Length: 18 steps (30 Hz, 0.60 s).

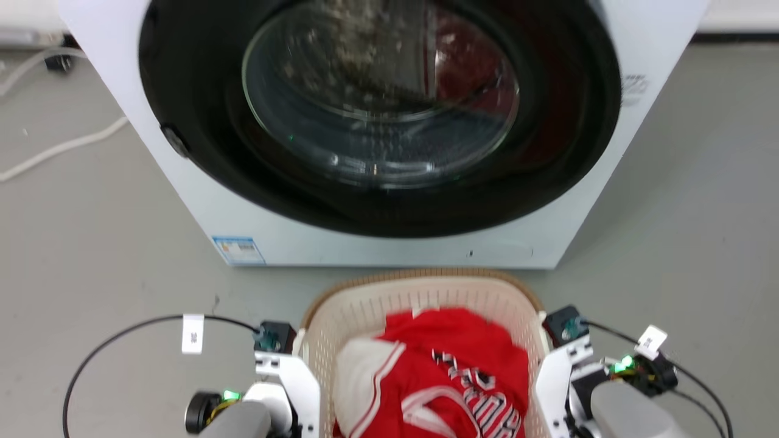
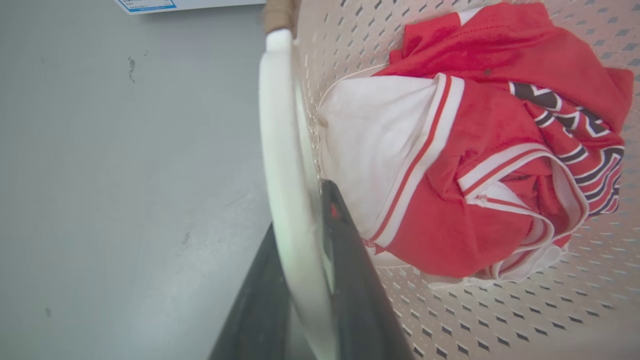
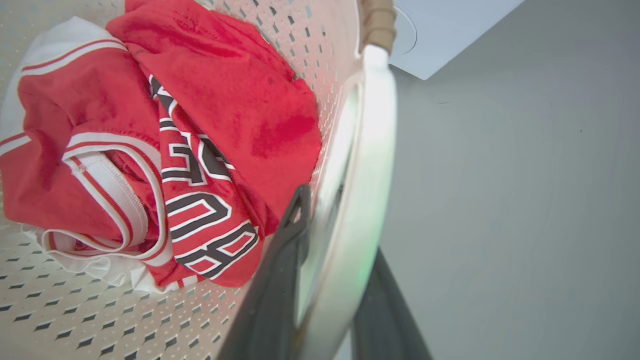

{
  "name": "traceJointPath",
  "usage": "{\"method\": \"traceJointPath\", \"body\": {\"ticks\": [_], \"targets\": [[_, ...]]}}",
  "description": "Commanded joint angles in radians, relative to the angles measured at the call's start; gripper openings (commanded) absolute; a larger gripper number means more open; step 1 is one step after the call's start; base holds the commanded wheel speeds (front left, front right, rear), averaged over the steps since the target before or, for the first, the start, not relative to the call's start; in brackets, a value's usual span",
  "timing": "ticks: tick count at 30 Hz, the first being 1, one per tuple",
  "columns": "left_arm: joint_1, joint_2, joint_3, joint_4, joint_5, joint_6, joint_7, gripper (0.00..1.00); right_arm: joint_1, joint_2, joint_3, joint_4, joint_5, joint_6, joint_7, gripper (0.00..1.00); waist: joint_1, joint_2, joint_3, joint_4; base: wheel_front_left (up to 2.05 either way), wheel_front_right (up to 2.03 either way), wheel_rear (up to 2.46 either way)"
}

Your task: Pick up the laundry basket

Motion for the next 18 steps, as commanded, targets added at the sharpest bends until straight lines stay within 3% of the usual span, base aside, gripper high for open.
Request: {"method": "traceJointPath", "body": {"ticks": [1, 18], "targets": [[0.014, -0.006, -0.012, -0.014, -0.006, -0.01, 0.008, 0.0, 0.025, 0.014, 0.026, -0.003, 0.014, 0.006, 0.01, 0.0, 0.0002, -0.0001, -0.055, -0.003, 0.0, 0.0, 0.0], [0.093, 0.011, -0.118, -0.052, -0.127, -0.01, 0.157, 0.0, 0.091, -0.035, 0.259, -0.085, 0.269, 0.008, 0.162, 0.0, 0.0002, -0.0001, -0.185, -0.009, 0.0, 0.0, 0.0]]}}
